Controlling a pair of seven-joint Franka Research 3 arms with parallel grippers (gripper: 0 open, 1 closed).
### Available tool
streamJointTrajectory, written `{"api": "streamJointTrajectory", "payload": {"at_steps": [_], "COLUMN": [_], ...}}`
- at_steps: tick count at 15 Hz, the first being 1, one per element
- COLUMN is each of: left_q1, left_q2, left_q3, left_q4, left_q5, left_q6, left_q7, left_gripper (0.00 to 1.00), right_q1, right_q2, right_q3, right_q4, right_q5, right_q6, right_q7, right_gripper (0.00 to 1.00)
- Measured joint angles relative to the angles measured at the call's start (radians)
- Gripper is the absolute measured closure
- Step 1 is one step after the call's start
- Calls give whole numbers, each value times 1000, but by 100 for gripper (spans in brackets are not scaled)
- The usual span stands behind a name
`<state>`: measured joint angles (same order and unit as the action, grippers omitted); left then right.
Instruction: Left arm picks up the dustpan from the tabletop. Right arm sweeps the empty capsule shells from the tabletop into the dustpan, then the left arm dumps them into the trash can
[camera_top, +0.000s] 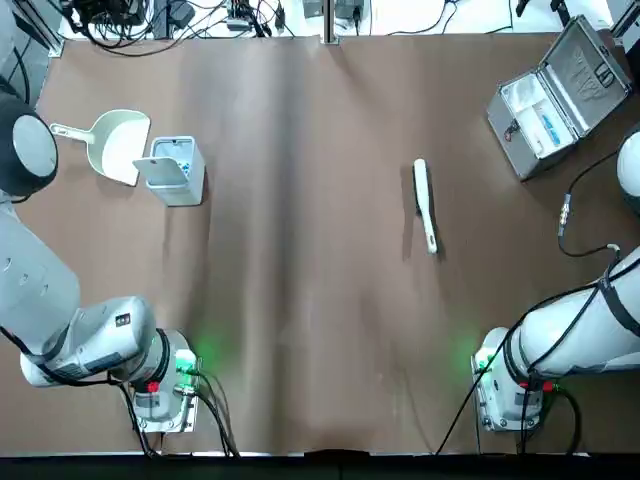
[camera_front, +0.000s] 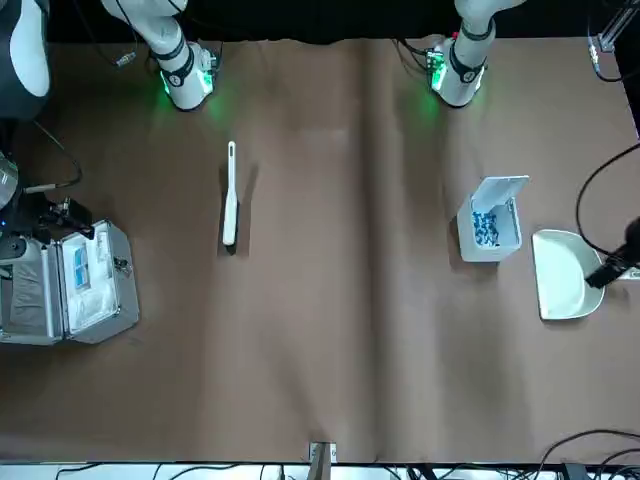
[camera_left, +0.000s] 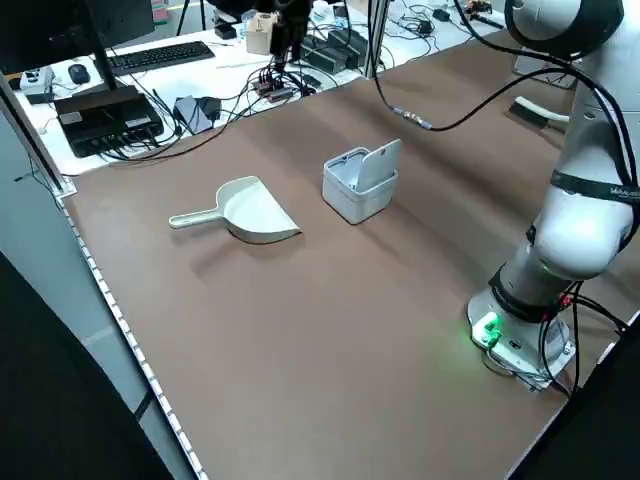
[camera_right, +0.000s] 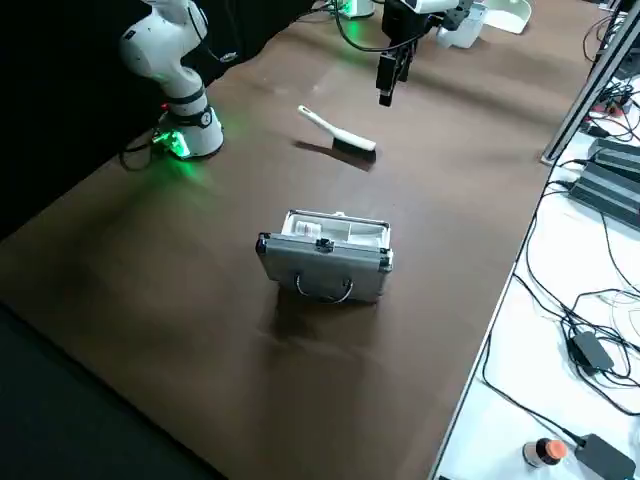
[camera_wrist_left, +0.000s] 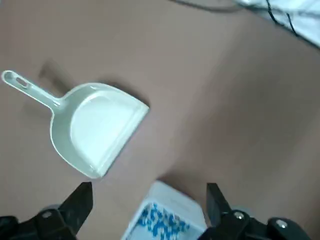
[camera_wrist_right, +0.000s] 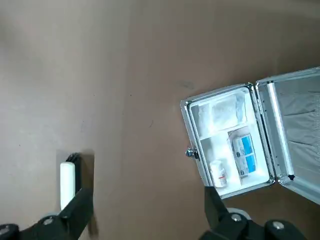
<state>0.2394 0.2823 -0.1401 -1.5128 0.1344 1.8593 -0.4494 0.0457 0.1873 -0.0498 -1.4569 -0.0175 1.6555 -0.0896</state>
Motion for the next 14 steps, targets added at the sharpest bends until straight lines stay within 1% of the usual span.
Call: {"api": "streamJointTrajectory", "payload": {"at_steps": [1, 4, 5, 6, 8, 10, 14], "left_q1": [-17, -92, -111, -128, -137, -152, -184], "left_q2": [-1, -25, -42, -80, -115, -138, -146], "left_q3": [-9, -16, -17, -17, -17, -16, -15], "left_q4": [10, 27, 28, 29, 29, 29, 29], "left_q5": [0, -11, -28, -62, -84, -86, -86], "left_q6": [-29, -70, -80, -94, -134, -175, -183], "left_q7": [22, 61, 63, 105, 193, 233, 255], "left_gripper": [0, 0, 0, 0, 0, 0, 0], "right_q1": [0, 0, 0, 0, 0, 0, 0], "right_q2": [0, 0, 0, 0, 0, 0, 0], "right_q3": [0, 0, 0, 0, 0, 0, 0], "right_q4": [0, 0, 0, 0, 0, 0, 0], "right_q5": [0, 0, 0, 0, 0, 0, 0], "right_q6": [0, 6, 7, 8, 9, 9, 9], "right_q7": [0, 0, 0, 0, 0, 0, 0], "right_gripper": [1, 1, 1, 1, 1, 1, 1]}}
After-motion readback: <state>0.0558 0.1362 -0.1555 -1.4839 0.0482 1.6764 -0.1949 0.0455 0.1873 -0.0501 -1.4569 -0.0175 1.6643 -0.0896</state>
